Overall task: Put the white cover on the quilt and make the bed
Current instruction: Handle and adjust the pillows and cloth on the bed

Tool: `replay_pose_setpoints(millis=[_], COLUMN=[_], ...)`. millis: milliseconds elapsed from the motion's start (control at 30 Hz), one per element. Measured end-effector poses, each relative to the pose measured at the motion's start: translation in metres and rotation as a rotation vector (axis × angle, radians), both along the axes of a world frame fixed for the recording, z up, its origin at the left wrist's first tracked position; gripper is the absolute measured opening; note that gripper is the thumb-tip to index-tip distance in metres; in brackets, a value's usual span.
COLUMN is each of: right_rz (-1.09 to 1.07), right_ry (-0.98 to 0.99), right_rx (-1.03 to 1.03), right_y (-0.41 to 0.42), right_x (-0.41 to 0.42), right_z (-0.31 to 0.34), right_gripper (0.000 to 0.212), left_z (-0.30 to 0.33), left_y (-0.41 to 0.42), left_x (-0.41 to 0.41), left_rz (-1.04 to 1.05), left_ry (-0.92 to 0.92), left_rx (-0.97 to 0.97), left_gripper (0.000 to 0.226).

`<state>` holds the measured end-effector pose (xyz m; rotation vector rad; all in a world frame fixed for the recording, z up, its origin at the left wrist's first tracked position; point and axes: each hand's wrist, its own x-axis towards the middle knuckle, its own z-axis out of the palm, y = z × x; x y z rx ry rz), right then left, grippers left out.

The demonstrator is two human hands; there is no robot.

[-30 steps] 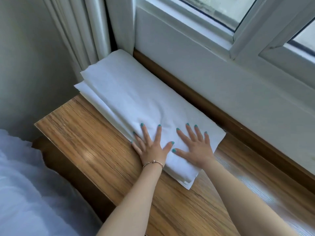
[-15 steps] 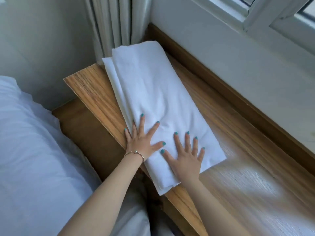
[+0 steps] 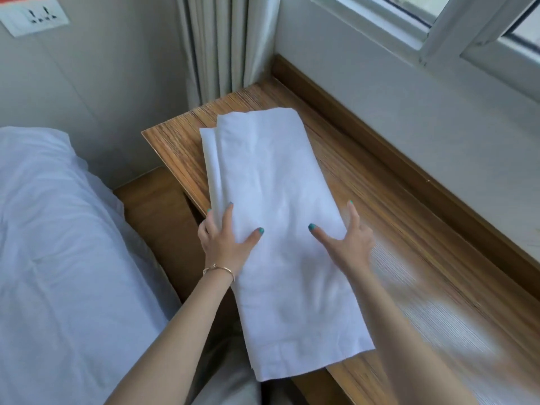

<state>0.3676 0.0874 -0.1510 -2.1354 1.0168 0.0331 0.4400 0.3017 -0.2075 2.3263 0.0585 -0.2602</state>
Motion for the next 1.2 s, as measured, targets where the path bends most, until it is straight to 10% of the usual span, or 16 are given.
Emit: replay_pose_setpoints(millis=[367, 533, 700, 933, 1200], right_rz=[0.331, 0.236, 0.291, 0.305, 0.258], right_ry=[0.094, 0.023, -0.088, 0.108, 0.1], right_rx=[0.284, 0.476, 0.349, -0.107, -0.142], right_y=[-0.062, -0.074, -0.057, -0.032, -0.06], right_x=[0.086, 0.074, 0.069, -0.005, -0.18], right_z=[-0.021, -0.036, -0.028, 0.002, 0.024], right_gripper=[0.131, 0.121, 0.123, 0.099, 0.086], left_z=[0.02, 0.006, 0.014, 0.033, 0.049], left_y=[-0.029, -0.012, -0.035, -0.073, -0.137], left_x=[0.082, 0.083, 0.065, 0.001, -0.178], left_rz=[0.276, 0.162, 0.066, 0.073, -0.276], left_ry=[0.446, 0.406, 0.159, 0.284, 0.101], left_rx=[-0.135, -0.243, -0.318, -0.426, -0.399], left_gripper=[0.127, 0.11, 0.12, 0.115, 0.11])
